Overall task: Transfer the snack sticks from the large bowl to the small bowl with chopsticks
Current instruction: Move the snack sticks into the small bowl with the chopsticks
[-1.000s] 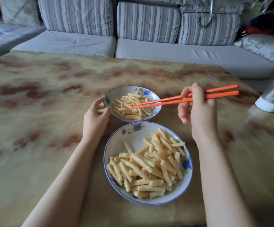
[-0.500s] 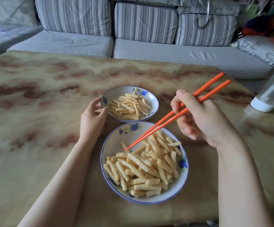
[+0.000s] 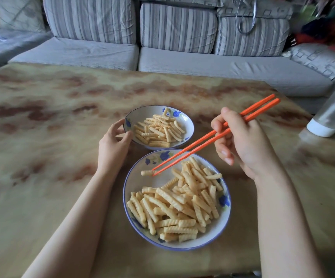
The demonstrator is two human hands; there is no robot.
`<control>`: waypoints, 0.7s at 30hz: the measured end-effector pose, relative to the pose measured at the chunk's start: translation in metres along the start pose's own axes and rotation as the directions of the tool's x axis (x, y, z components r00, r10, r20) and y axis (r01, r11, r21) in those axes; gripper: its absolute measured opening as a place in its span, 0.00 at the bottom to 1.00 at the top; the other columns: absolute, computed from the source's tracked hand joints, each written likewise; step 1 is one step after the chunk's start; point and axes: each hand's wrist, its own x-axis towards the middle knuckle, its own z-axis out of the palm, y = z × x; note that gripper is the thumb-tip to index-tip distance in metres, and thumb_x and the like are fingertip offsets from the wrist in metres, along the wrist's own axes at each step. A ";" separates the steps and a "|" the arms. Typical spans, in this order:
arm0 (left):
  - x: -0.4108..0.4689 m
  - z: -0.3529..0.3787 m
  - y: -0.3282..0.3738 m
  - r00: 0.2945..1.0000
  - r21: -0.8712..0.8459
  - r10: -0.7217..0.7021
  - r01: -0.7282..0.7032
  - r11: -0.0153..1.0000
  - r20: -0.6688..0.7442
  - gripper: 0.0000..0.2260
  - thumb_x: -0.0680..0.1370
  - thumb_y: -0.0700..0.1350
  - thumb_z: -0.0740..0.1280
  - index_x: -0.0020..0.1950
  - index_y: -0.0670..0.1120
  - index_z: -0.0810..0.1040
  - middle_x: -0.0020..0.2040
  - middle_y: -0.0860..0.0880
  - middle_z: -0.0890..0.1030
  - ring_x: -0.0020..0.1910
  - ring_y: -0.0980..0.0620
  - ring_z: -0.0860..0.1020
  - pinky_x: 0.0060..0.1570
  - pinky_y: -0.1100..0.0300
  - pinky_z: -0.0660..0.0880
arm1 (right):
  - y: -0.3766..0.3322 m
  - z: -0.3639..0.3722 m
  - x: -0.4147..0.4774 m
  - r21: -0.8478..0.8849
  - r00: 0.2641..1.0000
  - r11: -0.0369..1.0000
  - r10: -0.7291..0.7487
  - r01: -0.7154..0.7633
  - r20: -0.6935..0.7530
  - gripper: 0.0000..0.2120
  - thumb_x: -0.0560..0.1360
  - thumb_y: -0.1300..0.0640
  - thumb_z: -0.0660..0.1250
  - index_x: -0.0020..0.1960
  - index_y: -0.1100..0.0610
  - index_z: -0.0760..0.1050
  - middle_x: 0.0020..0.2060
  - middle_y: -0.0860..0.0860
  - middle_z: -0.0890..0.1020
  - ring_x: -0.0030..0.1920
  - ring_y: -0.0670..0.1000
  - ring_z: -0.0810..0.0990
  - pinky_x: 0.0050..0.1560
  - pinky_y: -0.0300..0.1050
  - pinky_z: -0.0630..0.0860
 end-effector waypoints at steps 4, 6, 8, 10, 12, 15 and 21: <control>-0.001 -0.001 0.001 1.000 0.008 0.002 -0.002 1.000 -0.008 0.18 0.77 0.43 0.65 0.66 0.53 0.76 0.51 0.53 0.82 0.41 0.56 0.80 0.45 0.68 0.74 | -0.001 0.002 0.004 0.113 0.988 0.992 -0.039 0.057 -0.152 0.20 0.82 0.55 0.52 0.33 0.57 0.68 0.16 0.51 0.67 0.16 0.51 0.62 0.20 0.35 0.57; -0.001 -0.001 0.001 1.000 -0.006 0.000 0.000 1.000 -0.007 0.18 0.76 0.43 0.65 0.66 0.53 0.76 0.51 0.52 0.82 0.41 0.55 0.81 0.46 0.65 0.76 | 0.001 0.004 0.007 0.135 0.973 0.988 -0.048 0.080 -0.226 0.19 0.82 0.56 0.52 0.34 0.58 0.67 0.16 0.51 0.66 0.16 0.51 0.62 0.20 0.35 0.57; 0.000 0.000 0.001 1.000 -0.007 0.000 0.000 1.000 -0.007 0.18 0.76 0.43 0.65 0.66 0.53 0.76 0.52 0.52 0.83 0.43 0.51 0.82 0.51 0.58 0.77 | 0.004 0.009 0.009 0.134 0.958 0.986 -0.058 0.099 -0.280 0.19 0.82 0.56 0.52 0.34 0.58 0.68 0.16 0.51 0.67 0.16 0.51 0.62 0.20 0.35 0.58; 0.000 0.000 0.000 1.000 0.000 0.001 -0.001 1.000 -0.007 0.18 0.76 0.43 0.65 0.66 0.53 0.76 0.52 0.52 0.83 0.43 0.50 0.82 0.53 0.56 0.77 | 0.008 0.014 0.012 0.157 0.944 0.981 -0.059 0.115 -0.323 0.19 0.82 0.55 0.52 0.35 0.57 0.68 0.16 0.51 0.67 0.16 0.52 0.63 0.20 0.34 0.58; 0.000 0.000 0.000 1.000 0.002 0.003 -0.003 1.000 -0.005 0.19 0.76 0.43 0.65 0.66 0.53 0.76 0.52 0.52 0.83 0.42 0.51 0.82 0.52 0.56 0.77 | 0.012 0.019 0.016 0.197 0.934 0.971 -0.058 0.135 -0.353 0.19 0.82 0.55 0.52 0.35 0.58 0.68 0.16 0.51 0.68 0.17 0.51 0.64 0.20 0.35 0.60; 0.001 0.000 -0.001 1.000 -0.004 0.001 -0.001 1.000 -0.004 0.19 0.76 0.44 0.65 0.66 0.54 0.76 0.51 0.52 0.83 0.45 0.49 0.82 0.54 0.54 0.78 | 0.021 0.028 0.022 0.192 0.934 0.972 -0.064 0.139 -0.352 0.18 0.83 0.55 0.53 0.36 0.57 0.69 0.17 0.52 0.70 0.17 0.51 0.67 0.20 0.37 0.62; 0.001 0.000 0.000 1.000 -0.009 -0.001 0.001 1.000 -0.012 0.18 0.76 0.44 0.66 0.66 0.53 0.76 0.51 0.52 0.82 0.42 0.51 0.81 0.52 0.57 0.76 | 0.024 0.020 0.025 0.139 0.948 0.983 -0.074 0.122 -0.308 0.19 0.82 0.54 0.53 0.35 0.57 0.70 0.17 0.53 0.72 0.17 0.53 0.67 0.21 0.37 0.60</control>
